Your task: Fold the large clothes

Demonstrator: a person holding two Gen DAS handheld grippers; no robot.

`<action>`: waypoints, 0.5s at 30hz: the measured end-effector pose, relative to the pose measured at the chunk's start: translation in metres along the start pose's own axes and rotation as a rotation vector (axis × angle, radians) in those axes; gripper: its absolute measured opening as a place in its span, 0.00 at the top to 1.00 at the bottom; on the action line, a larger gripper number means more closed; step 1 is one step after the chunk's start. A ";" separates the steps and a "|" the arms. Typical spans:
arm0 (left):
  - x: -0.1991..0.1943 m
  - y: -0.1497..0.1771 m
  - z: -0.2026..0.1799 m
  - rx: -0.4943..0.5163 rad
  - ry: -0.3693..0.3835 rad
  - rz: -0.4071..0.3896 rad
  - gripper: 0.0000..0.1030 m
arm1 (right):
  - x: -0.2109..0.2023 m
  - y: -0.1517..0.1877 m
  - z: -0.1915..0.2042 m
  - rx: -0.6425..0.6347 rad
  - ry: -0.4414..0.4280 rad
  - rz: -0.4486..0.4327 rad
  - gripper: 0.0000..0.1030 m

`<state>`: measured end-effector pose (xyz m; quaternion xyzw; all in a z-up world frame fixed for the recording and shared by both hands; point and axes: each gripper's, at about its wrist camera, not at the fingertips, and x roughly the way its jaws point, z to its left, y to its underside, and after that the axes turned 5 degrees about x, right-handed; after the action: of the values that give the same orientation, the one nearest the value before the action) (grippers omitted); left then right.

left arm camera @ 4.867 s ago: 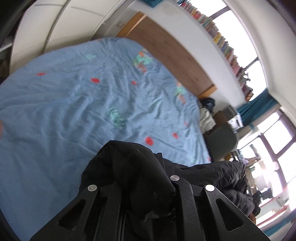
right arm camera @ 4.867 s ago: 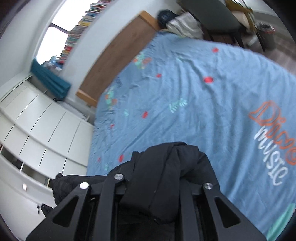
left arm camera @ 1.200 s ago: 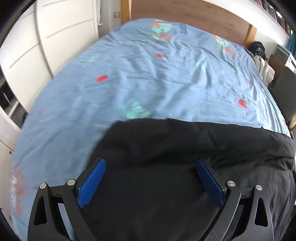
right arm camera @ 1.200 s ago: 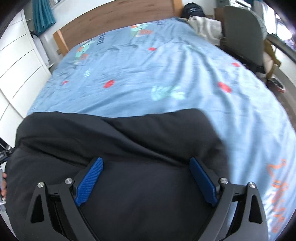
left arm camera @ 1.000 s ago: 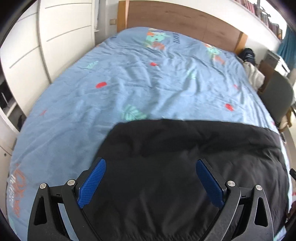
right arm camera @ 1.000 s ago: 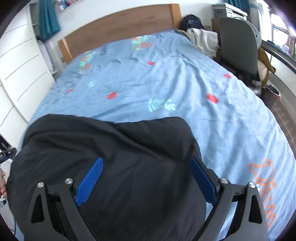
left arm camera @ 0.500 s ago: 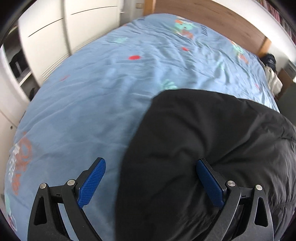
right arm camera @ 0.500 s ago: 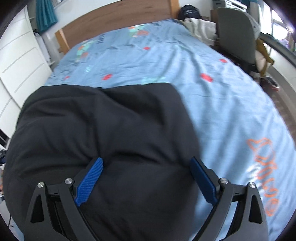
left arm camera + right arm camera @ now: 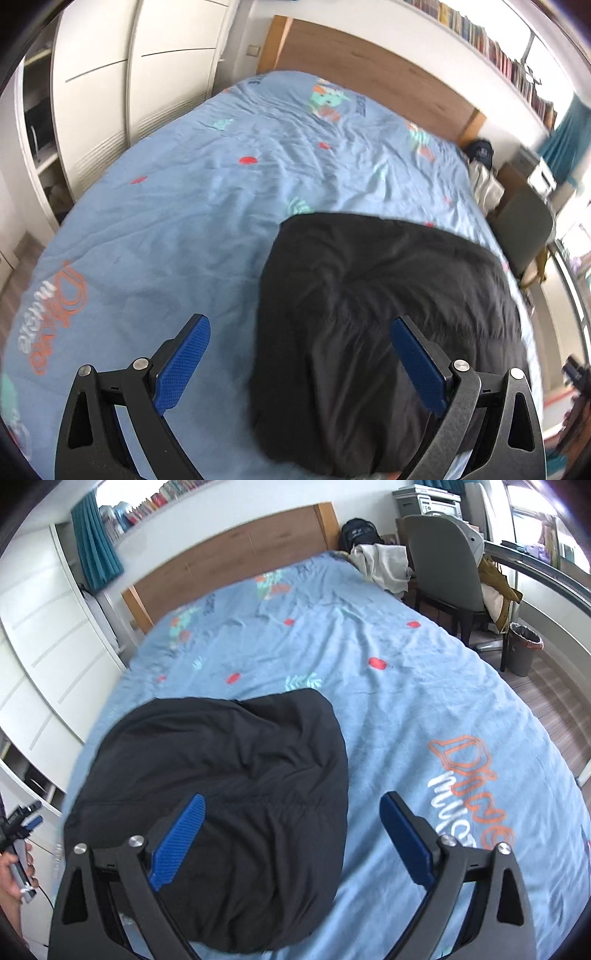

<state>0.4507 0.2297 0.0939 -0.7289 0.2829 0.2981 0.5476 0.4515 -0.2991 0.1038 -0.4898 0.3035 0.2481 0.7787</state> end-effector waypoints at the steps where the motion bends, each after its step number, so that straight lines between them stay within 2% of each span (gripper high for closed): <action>1: -0.005 0.004 0.003 0.004 -0.016 0.006 0.05 | -0.010 0.003 -0.001 0.003 -0.005 -0.013 0.01; 5: -0.021 0.022 0.025 -0.044 -0.040 0.007 0.01 | -0.031 0.014 -0.010 0.024 -0.031 -0.015 0.00; 7: -0.022 0.029 0.040 -0.089 -0.021 0.012 0.01 | -0.036 0.020 -0.017 0.047 -0.046 -0.008 0.00; 11: -0.011 0.045 0.062 -0.158 0.077 0.033 0.01 | -0.033 0.031 -0.030 0.102 -0.085 0.023 0.00; 15: 0.013 0.058 0.067 -0.192 0.155 0.065 0.01 | -0.009 0.044 -0.040 0.141 -0.115 0.080 0.00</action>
<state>0.4080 0.2792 0.0326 -0.7890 0.3181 0.2844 0.4419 0.4058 -0.3189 0.0703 -0.4062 0.2943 0.2849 0.8169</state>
